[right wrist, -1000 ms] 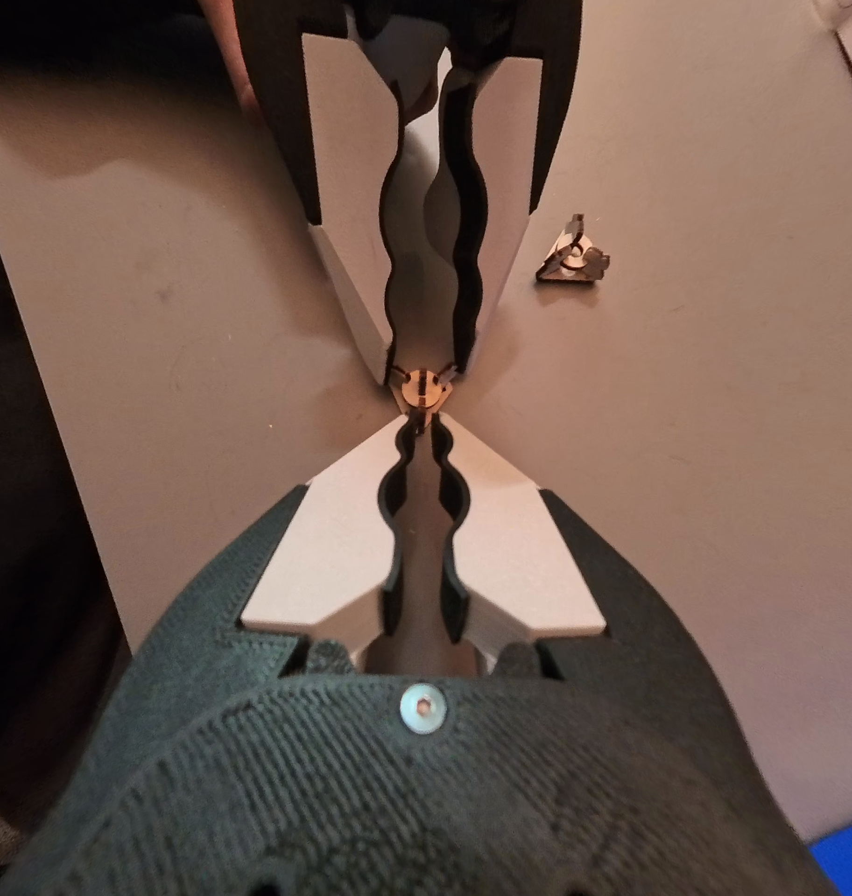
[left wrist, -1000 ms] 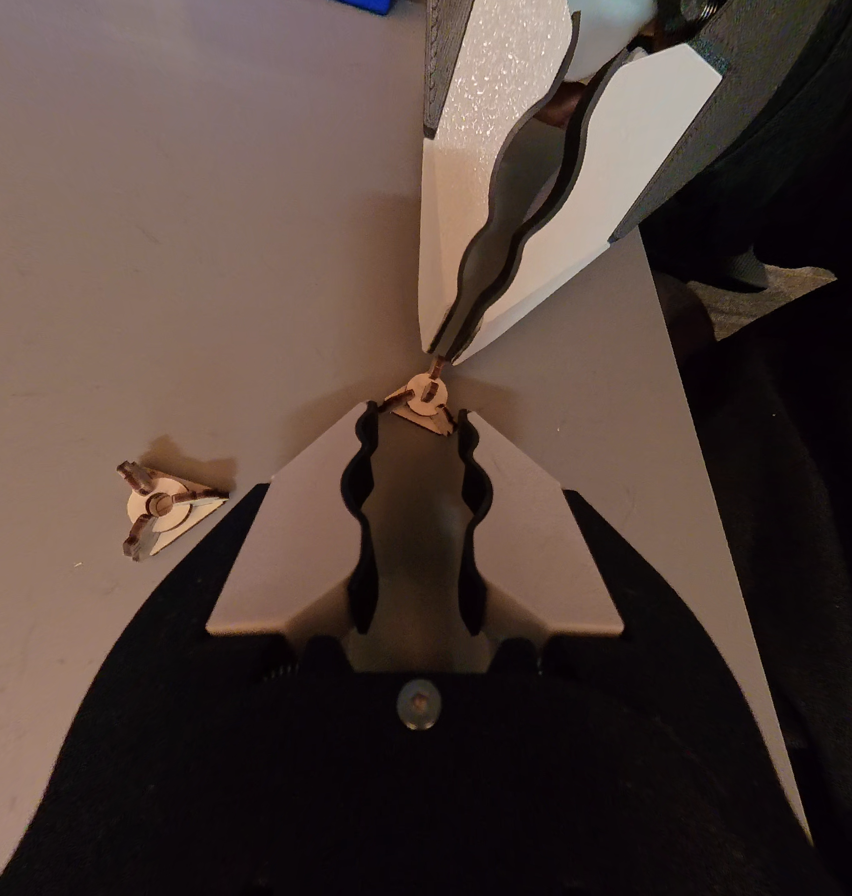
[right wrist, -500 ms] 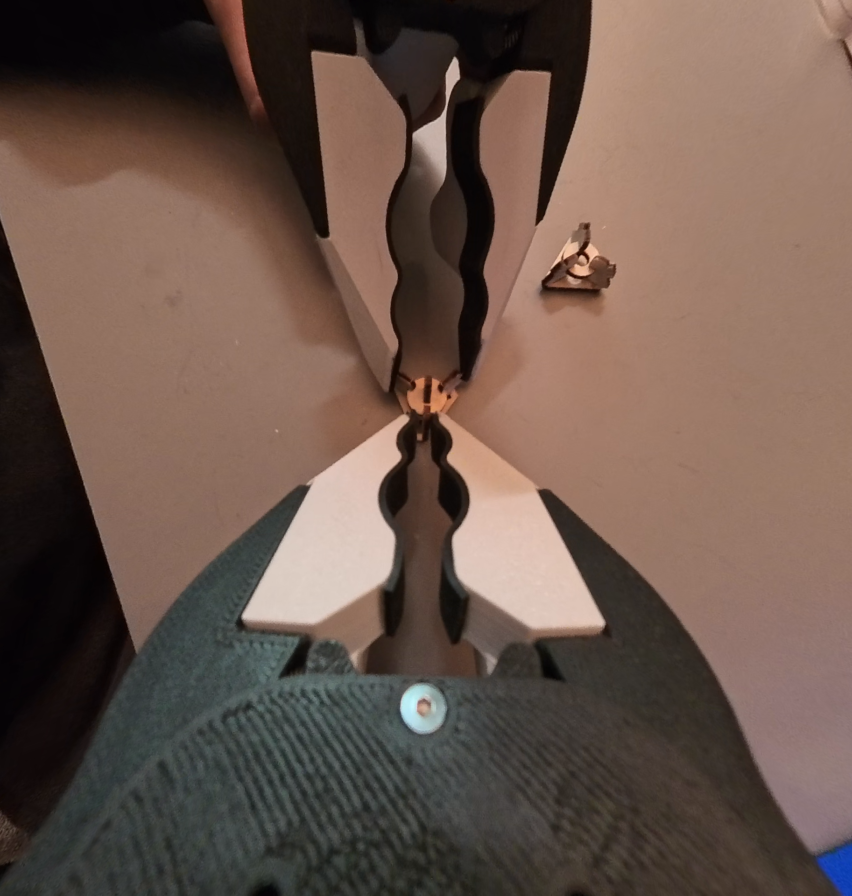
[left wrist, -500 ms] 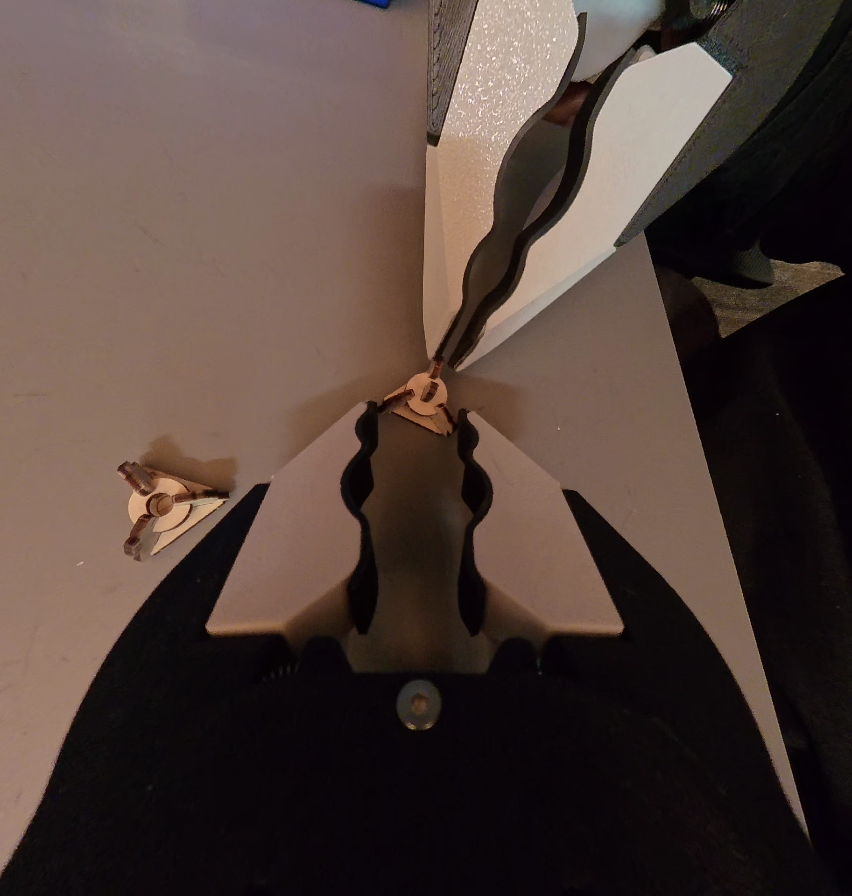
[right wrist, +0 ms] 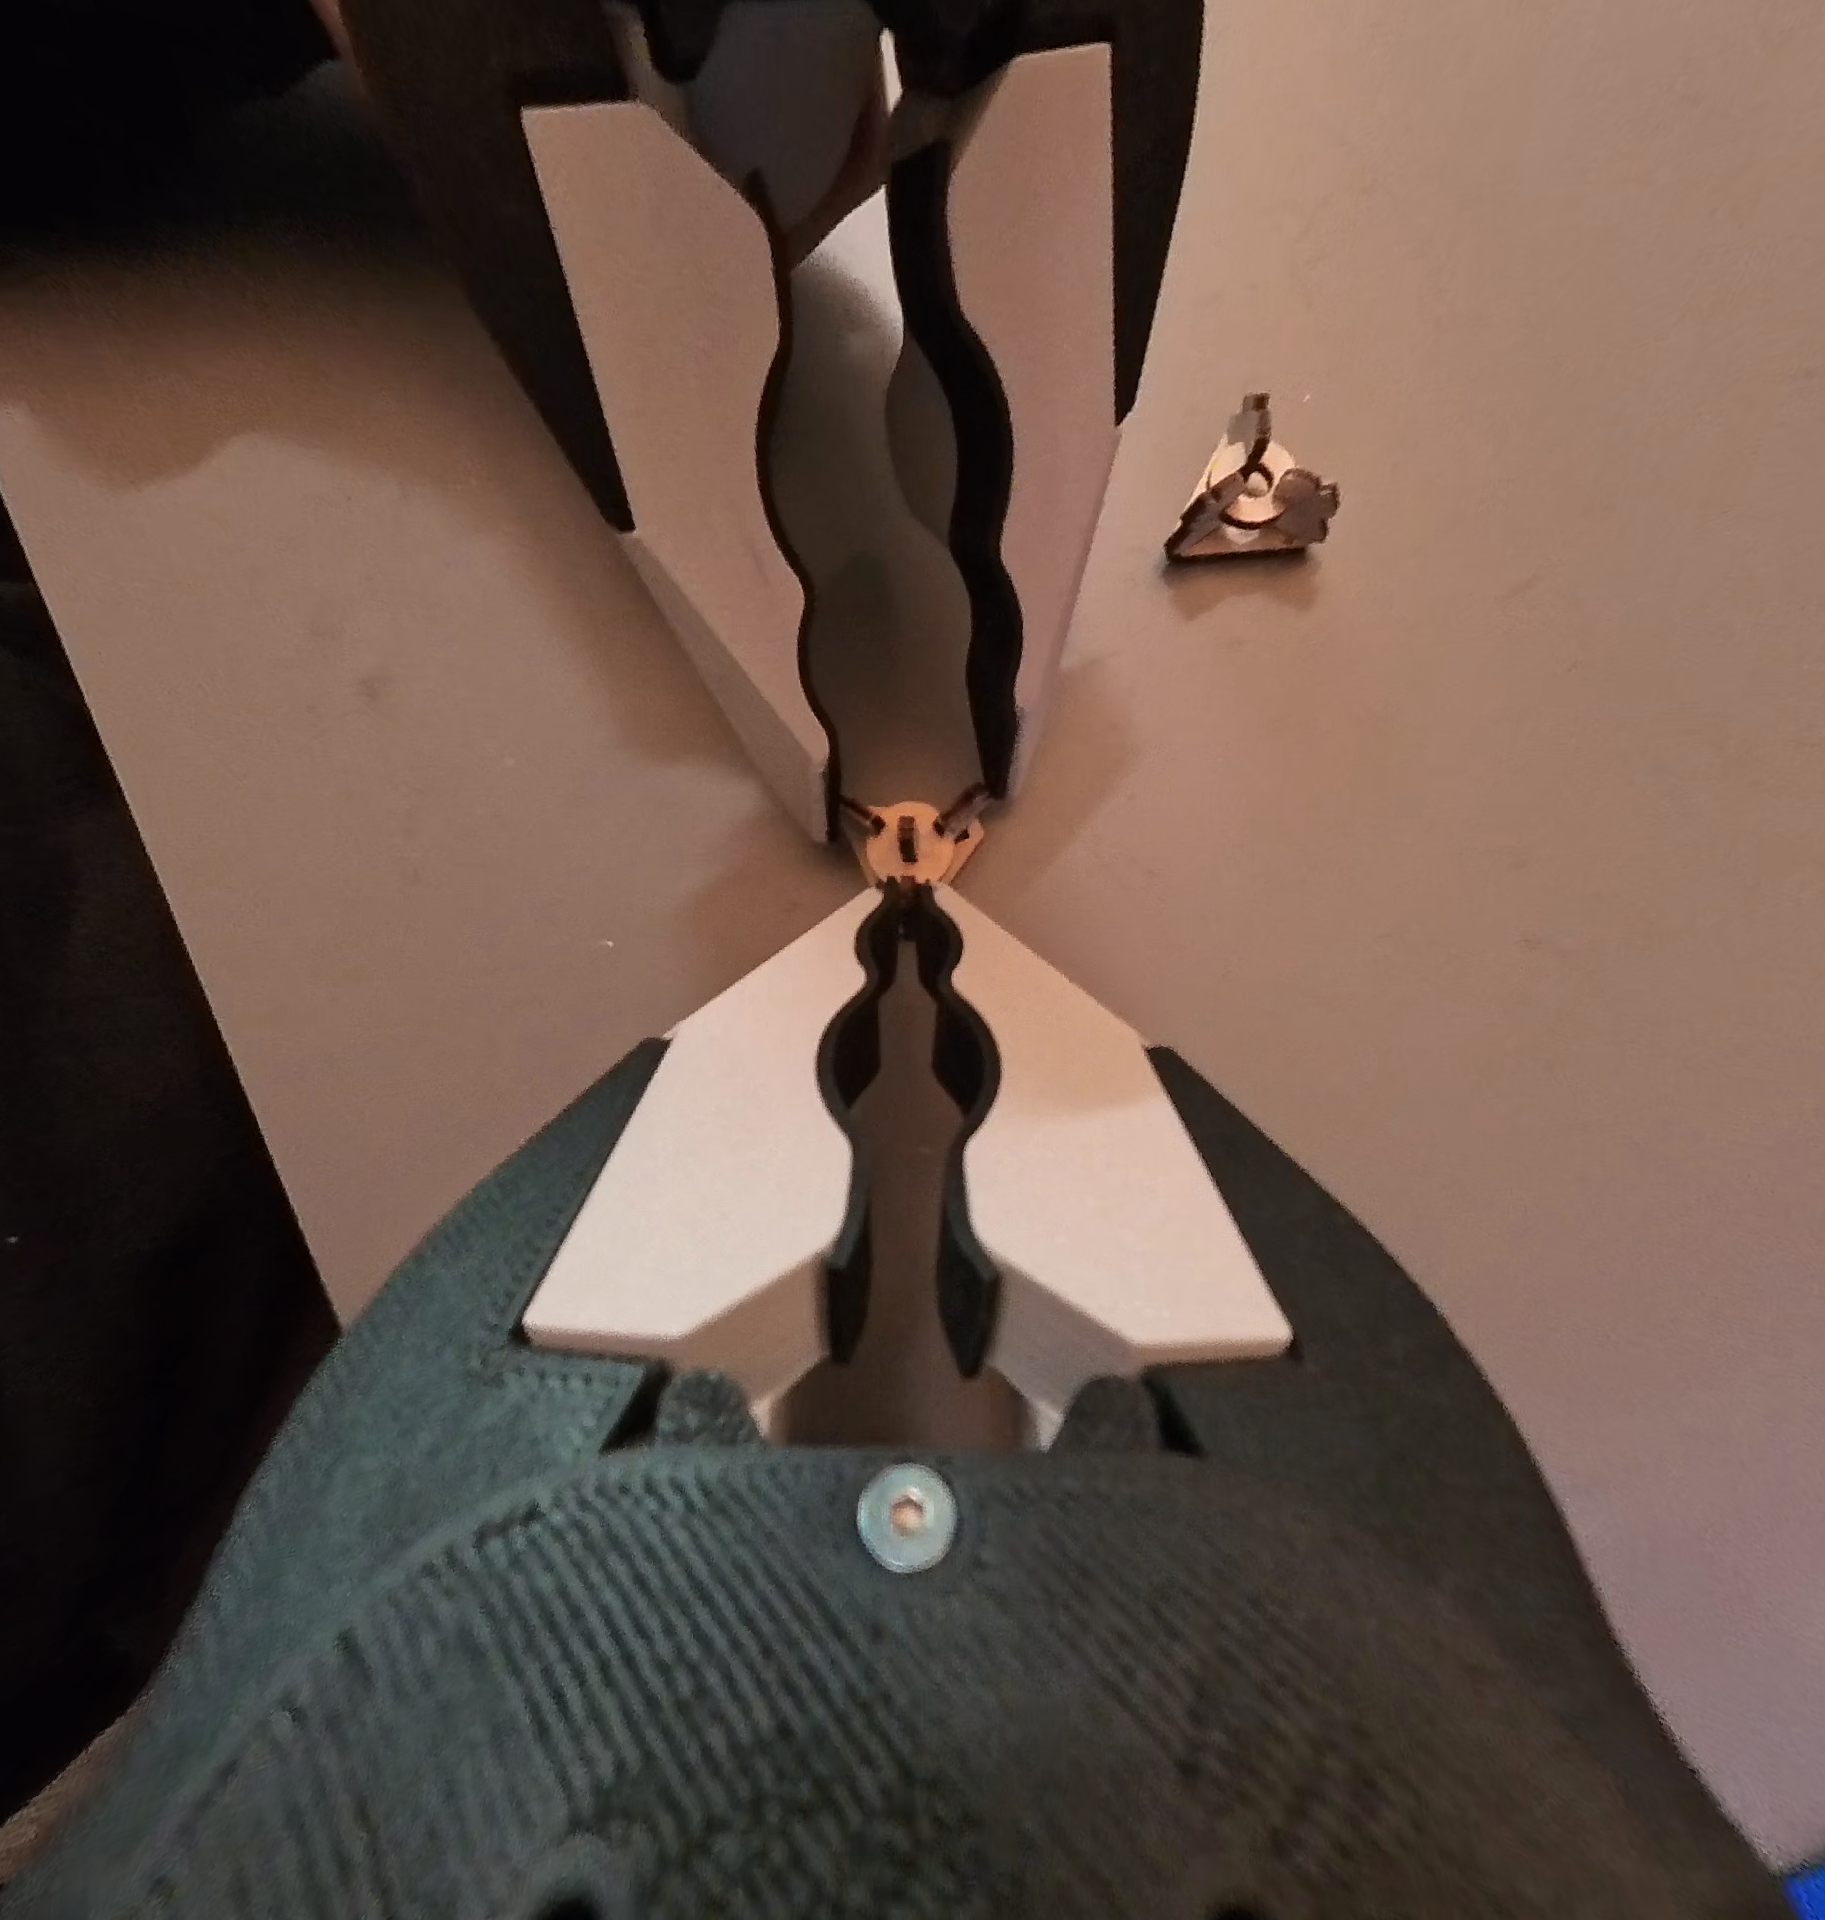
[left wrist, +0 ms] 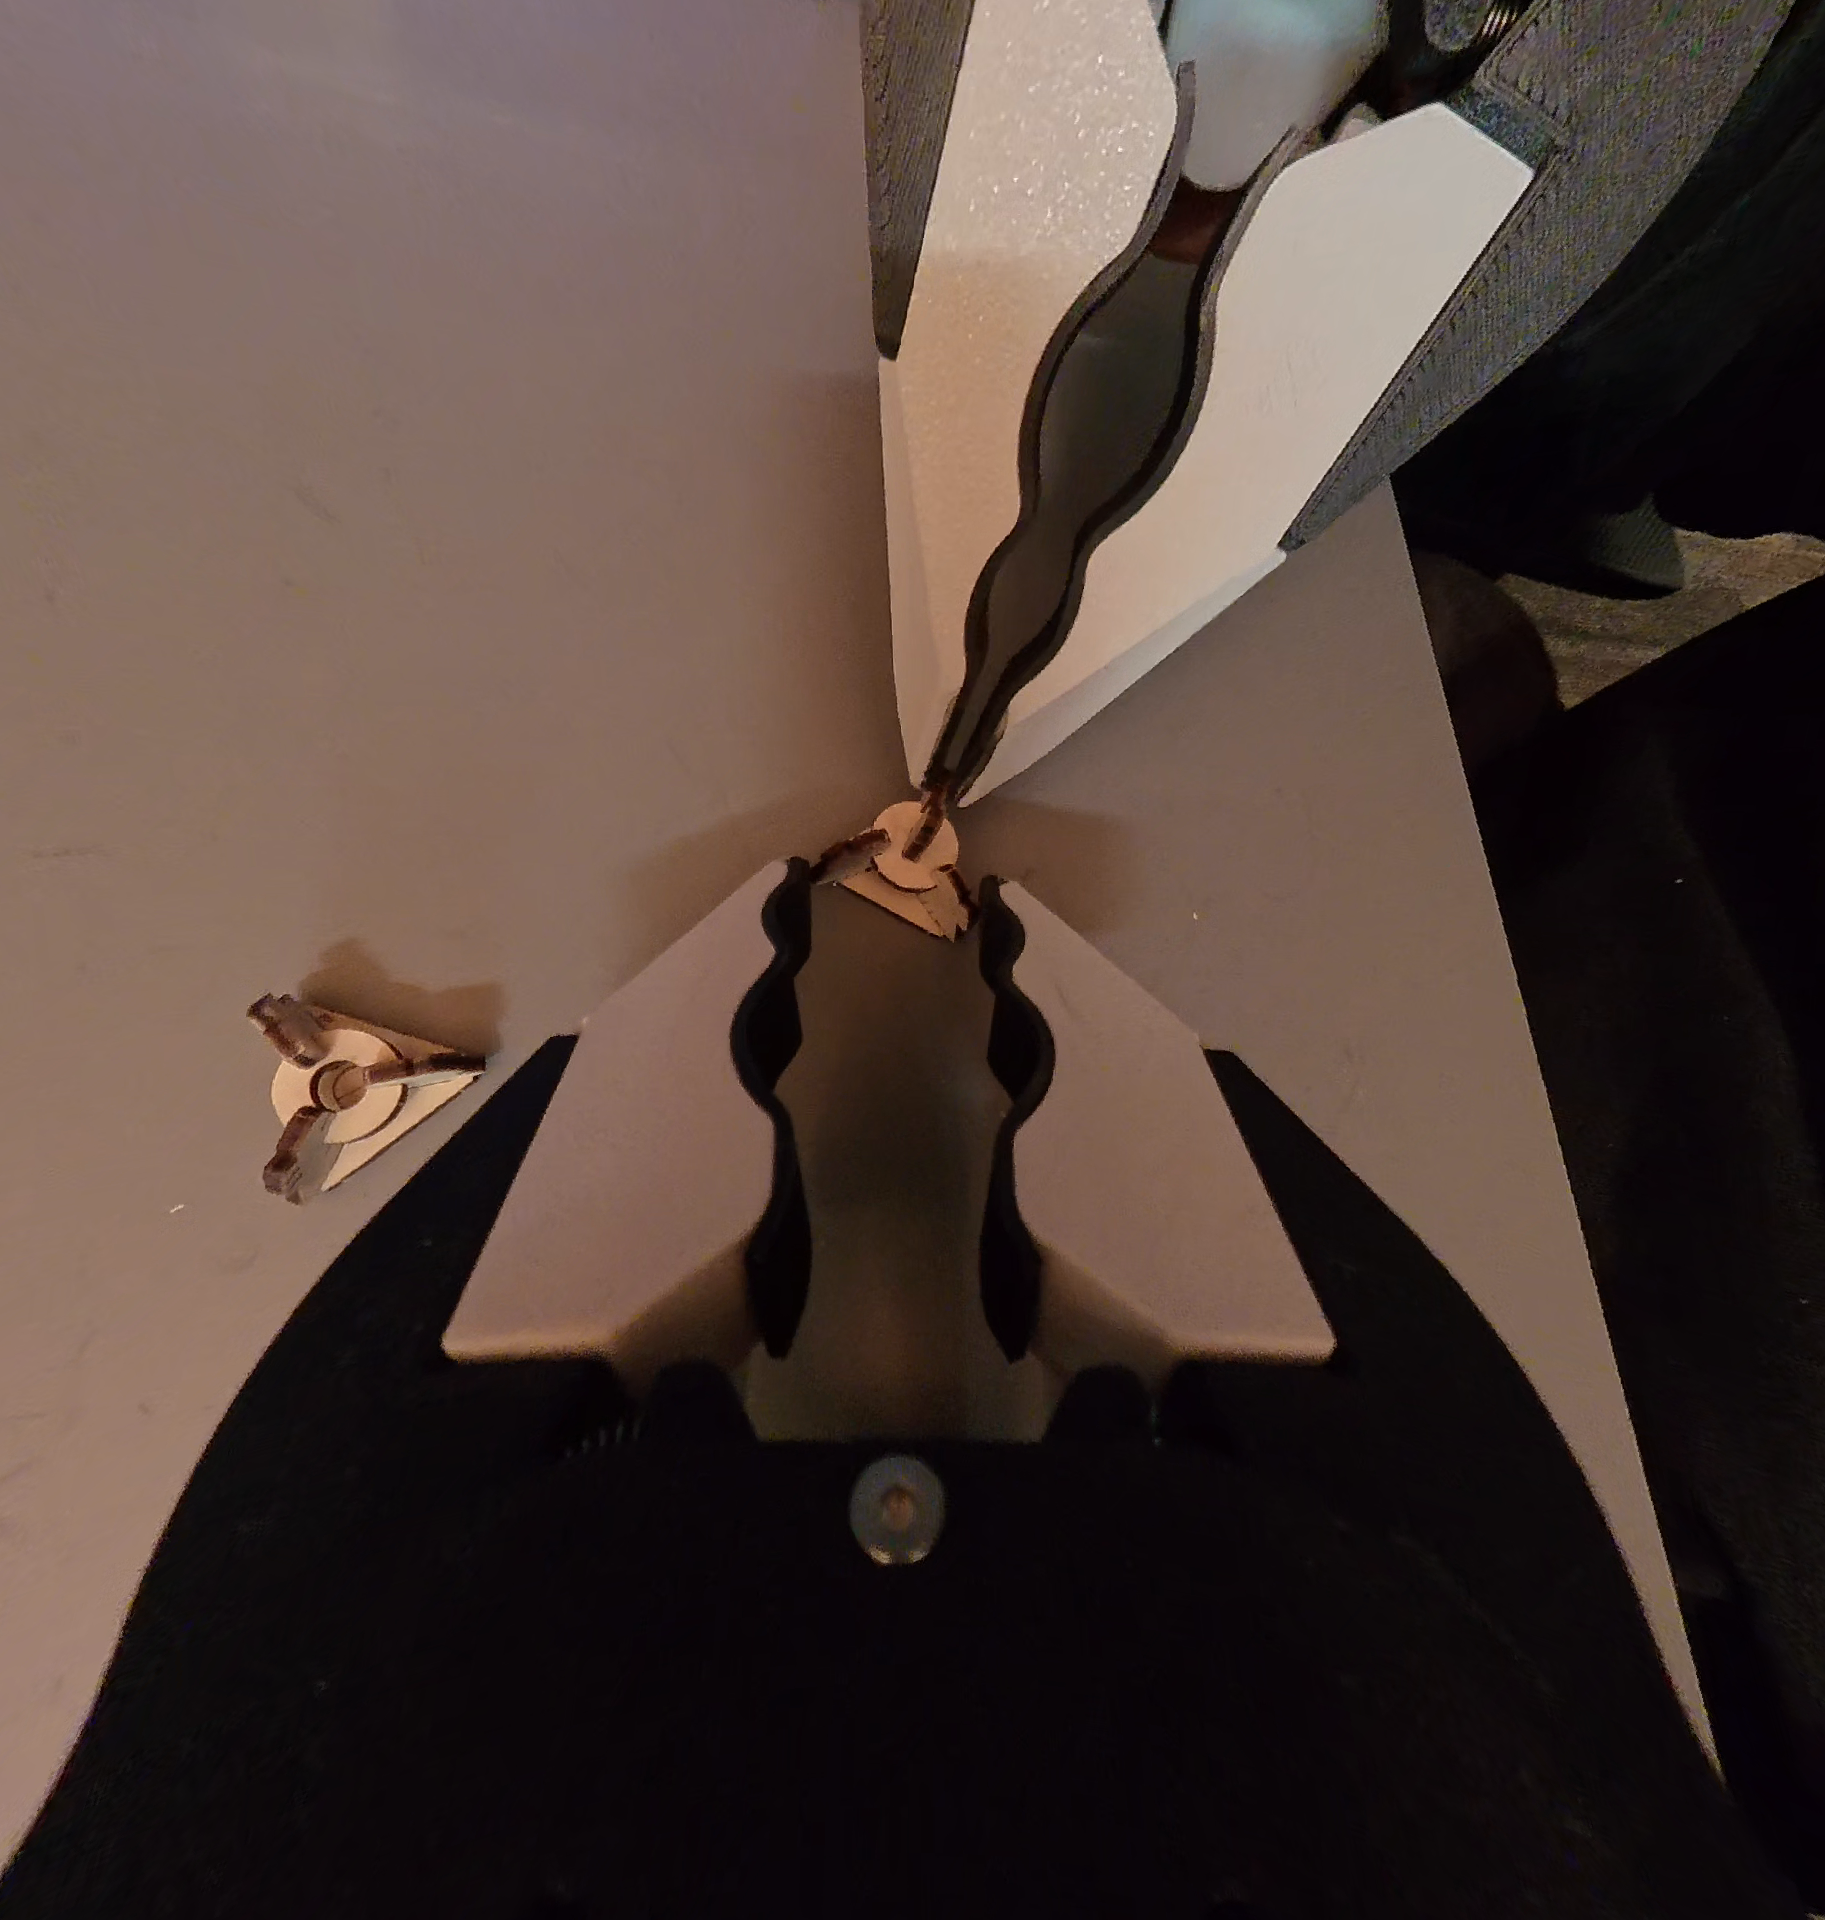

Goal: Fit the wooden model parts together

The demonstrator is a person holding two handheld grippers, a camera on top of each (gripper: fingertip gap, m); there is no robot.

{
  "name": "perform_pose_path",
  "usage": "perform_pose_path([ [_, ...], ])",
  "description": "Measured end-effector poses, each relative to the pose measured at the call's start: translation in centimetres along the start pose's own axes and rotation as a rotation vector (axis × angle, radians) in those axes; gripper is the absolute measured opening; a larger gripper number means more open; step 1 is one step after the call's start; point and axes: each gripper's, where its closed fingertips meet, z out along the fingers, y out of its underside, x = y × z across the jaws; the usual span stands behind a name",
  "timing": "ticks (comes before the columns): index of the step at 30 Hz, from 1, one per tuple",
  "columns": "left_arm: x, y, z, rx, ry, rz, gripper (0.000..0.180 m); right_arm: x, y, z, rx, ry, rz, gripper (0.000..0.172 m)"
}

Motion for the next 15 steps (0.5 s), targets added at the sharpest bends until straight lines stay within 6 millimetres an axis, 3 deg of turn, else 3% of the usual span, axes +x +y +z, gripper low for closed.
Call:
perform_pose_path([
  [15, 0.06, 0.27, 0.11, -0.009, -0.001, 0.0, 0.026, -0.26, -0.02, 0.07, -0.009, 0.0, 0.105, 0.001],
])
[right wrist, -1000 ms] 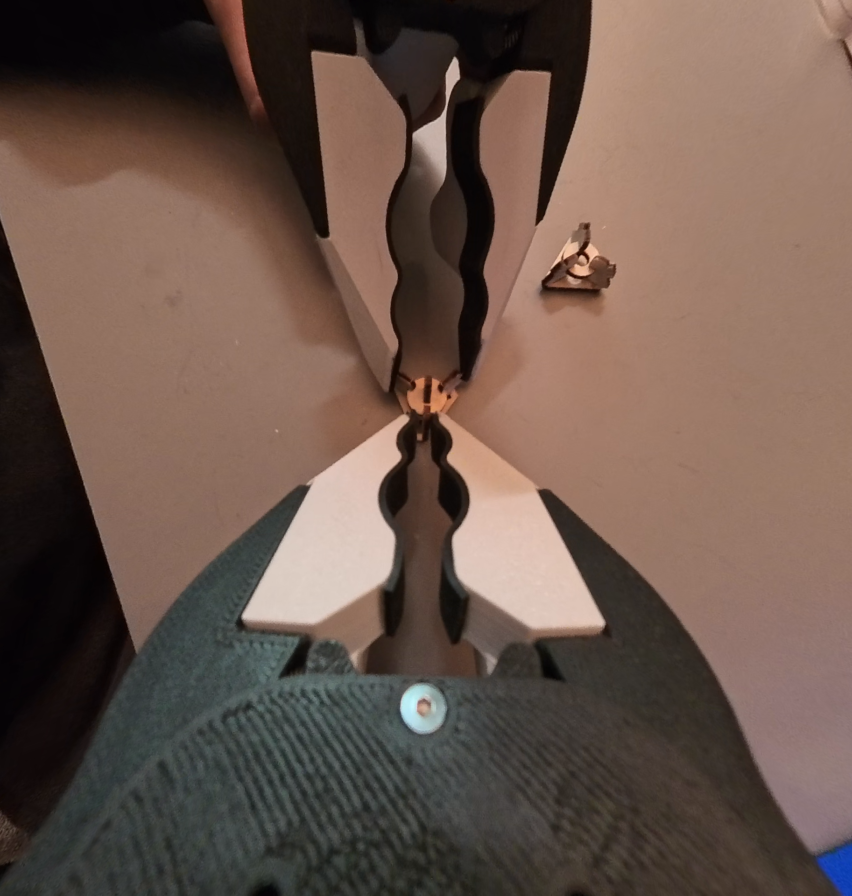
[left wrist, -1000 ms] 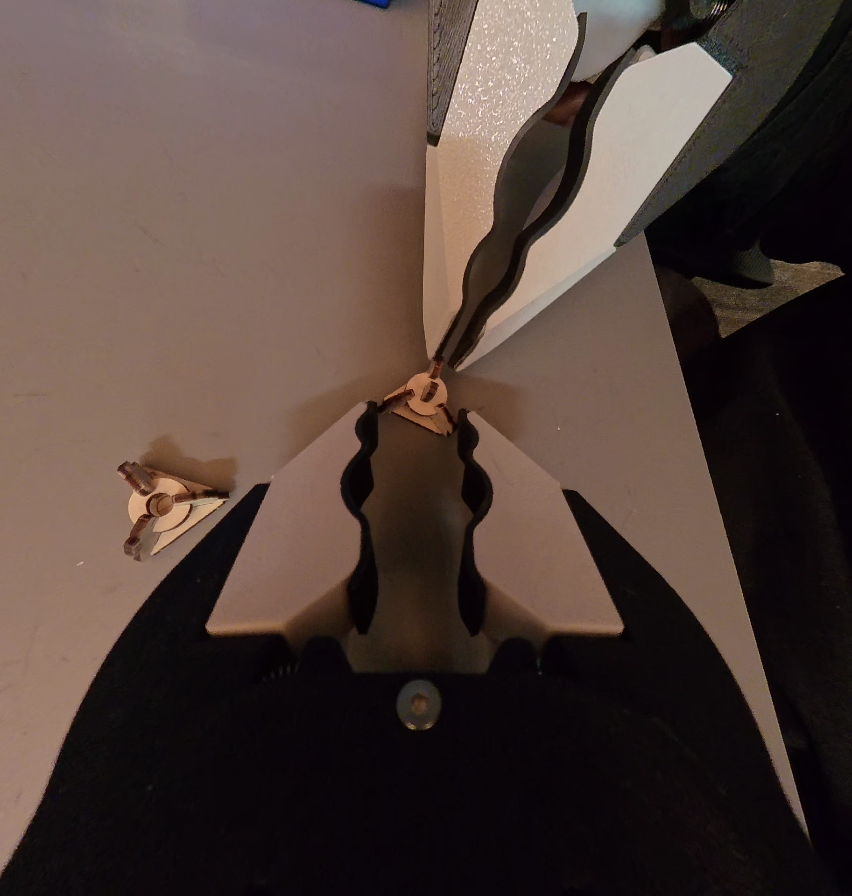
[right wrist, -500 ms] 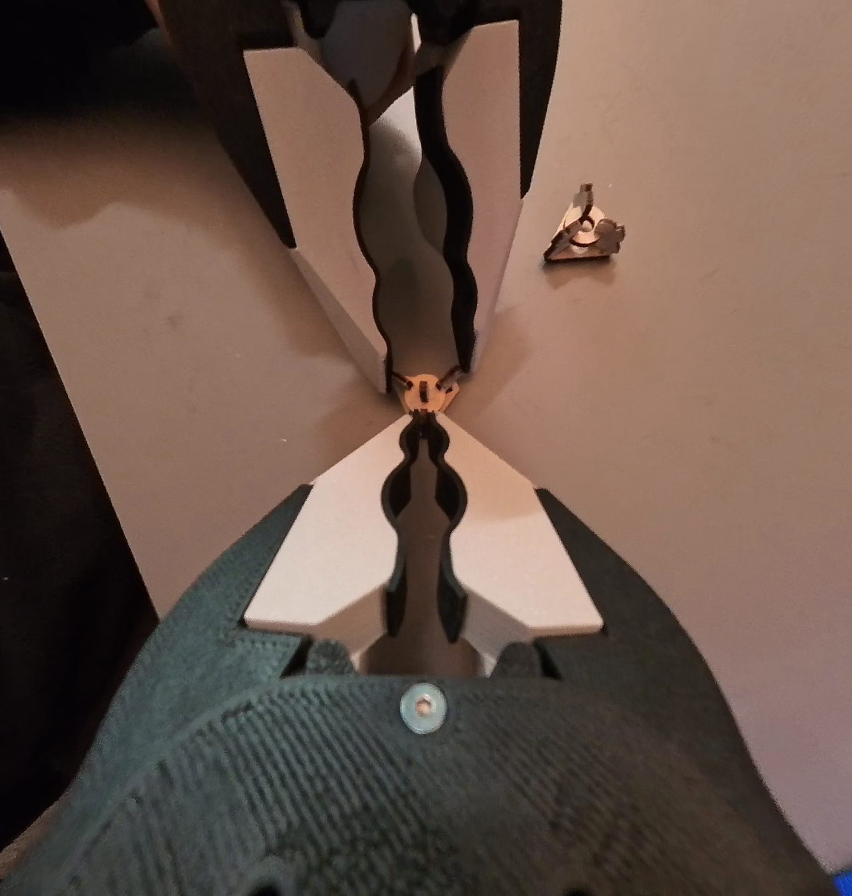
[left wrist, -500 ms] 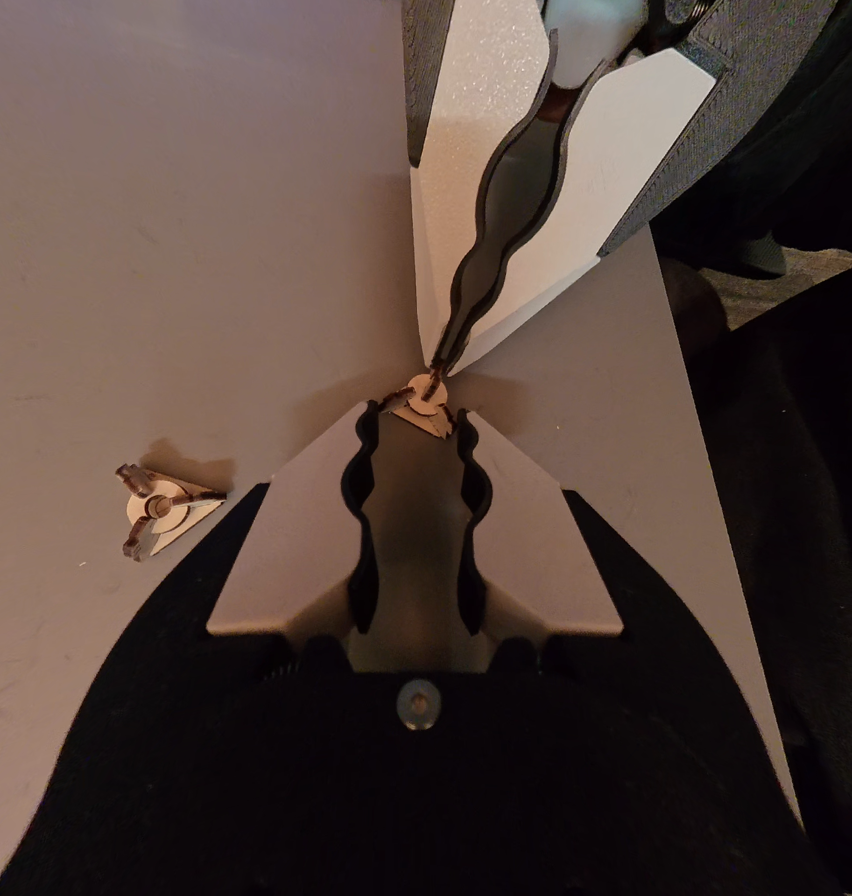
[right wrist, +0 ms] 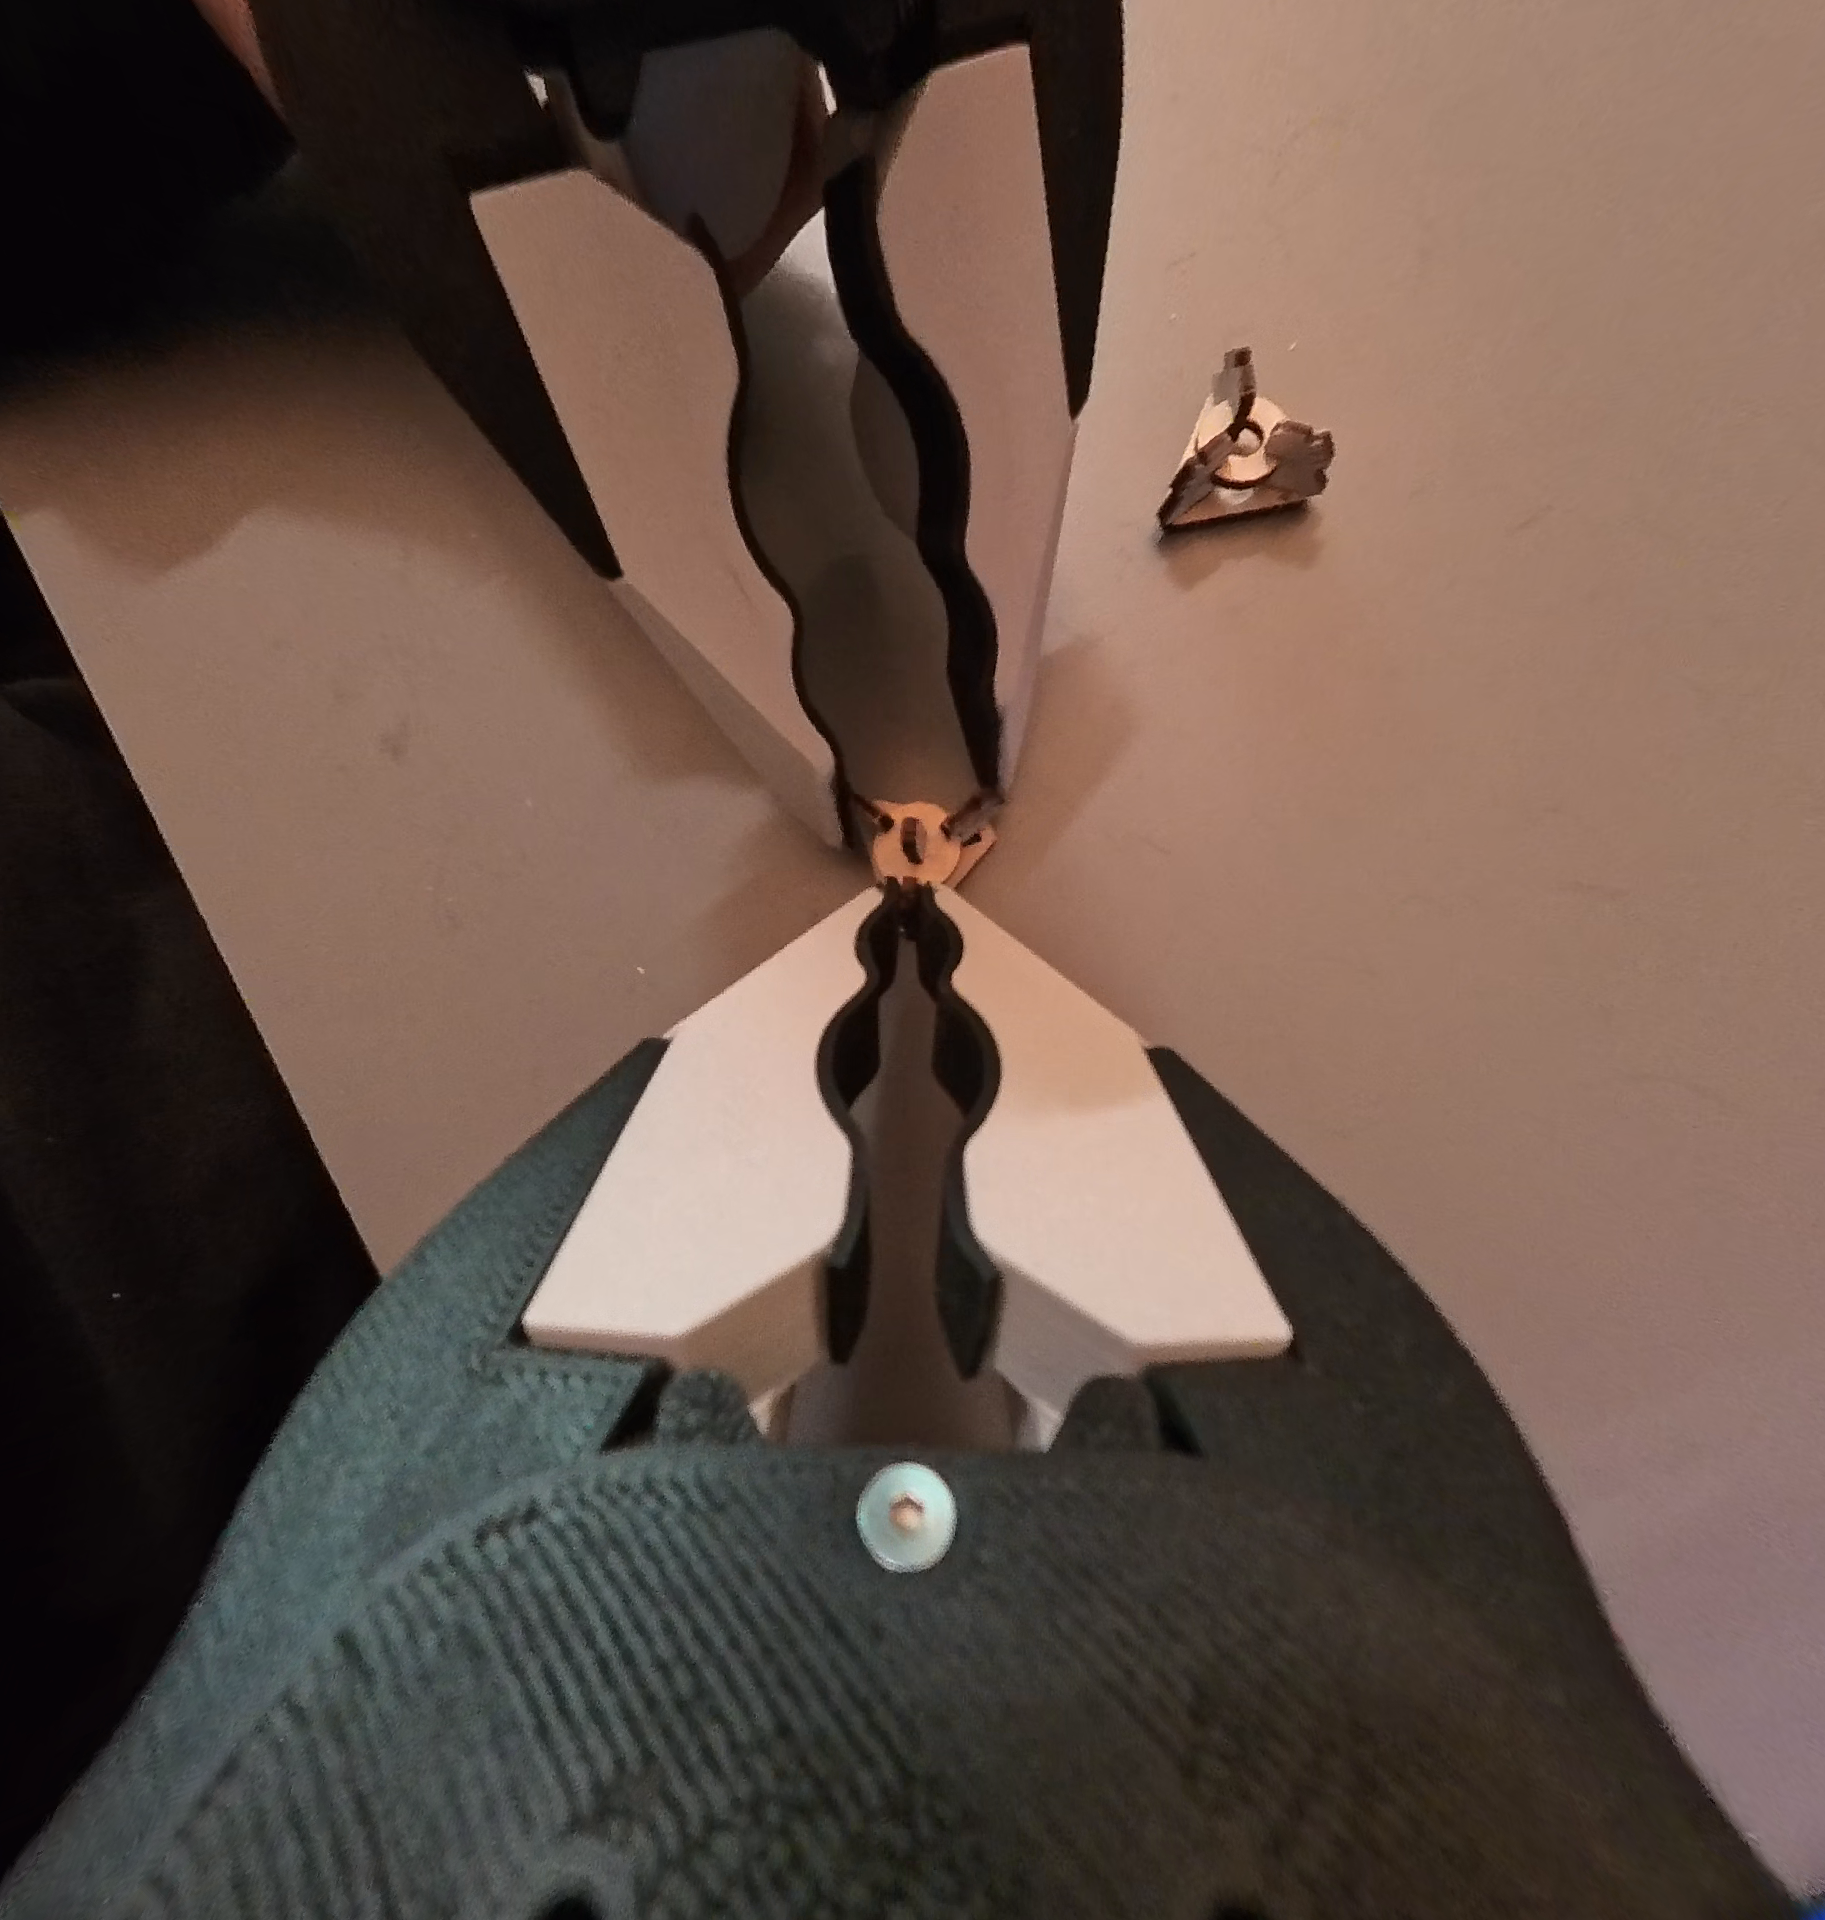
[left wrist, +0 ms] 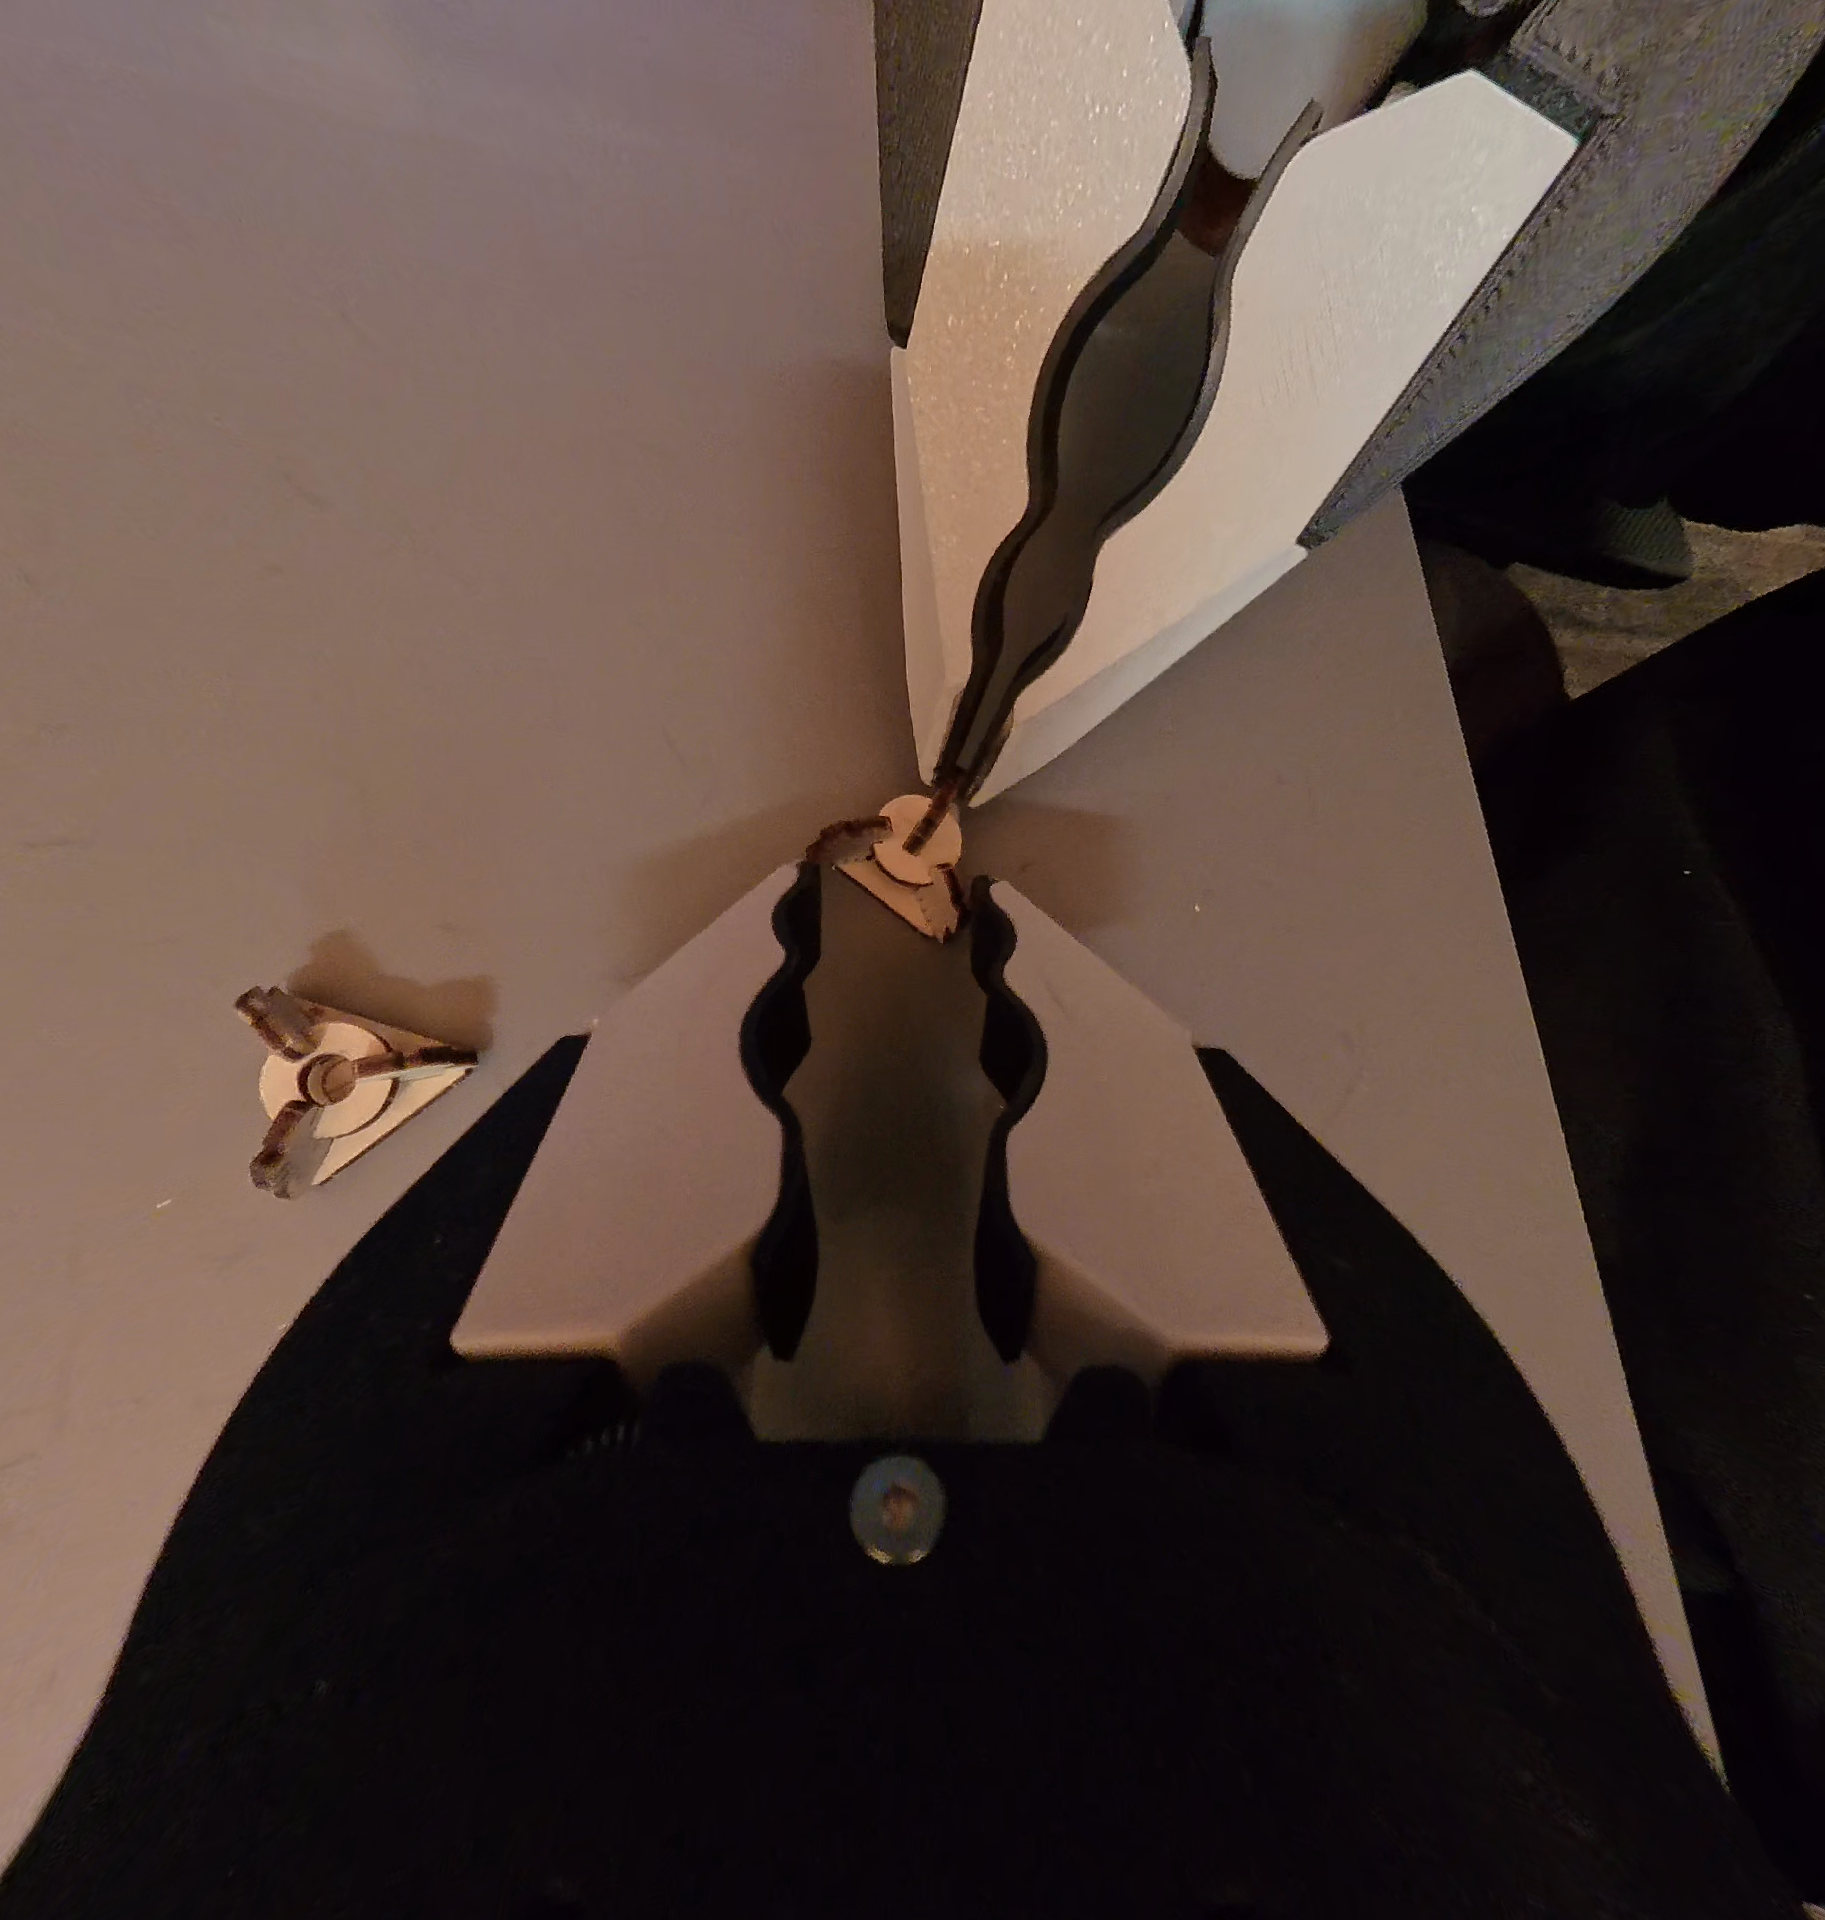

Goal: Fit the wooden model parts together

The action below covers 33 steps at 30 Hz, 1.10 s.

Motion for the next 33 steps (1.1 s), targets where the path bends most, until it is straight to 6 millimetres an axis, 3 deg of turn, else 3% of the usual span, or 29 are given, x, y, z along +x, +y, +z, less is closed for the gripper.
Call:
perform_pose_path([
  [9, 0.06, 0.24, 0.32, -0.013, -0.025, -0.002, 0.025, -0.08, -0.02, 0.05, 0.013, 0.042, 0.035, 0.001],
  [15, -0.18, 0.46, 0.22, -0.014, -0.159, -0.063, 0.025, -0.07, -0.05, 0.07, 0.013, 0.092, 0.03, 0.001],
  [33, -0.12, 0.35, 0.53, 0.049, -0.337, -0.149, 0.021, -0.02, -0.16, 0.11, 0.045, 0.101, 0.067, 0.001],
])
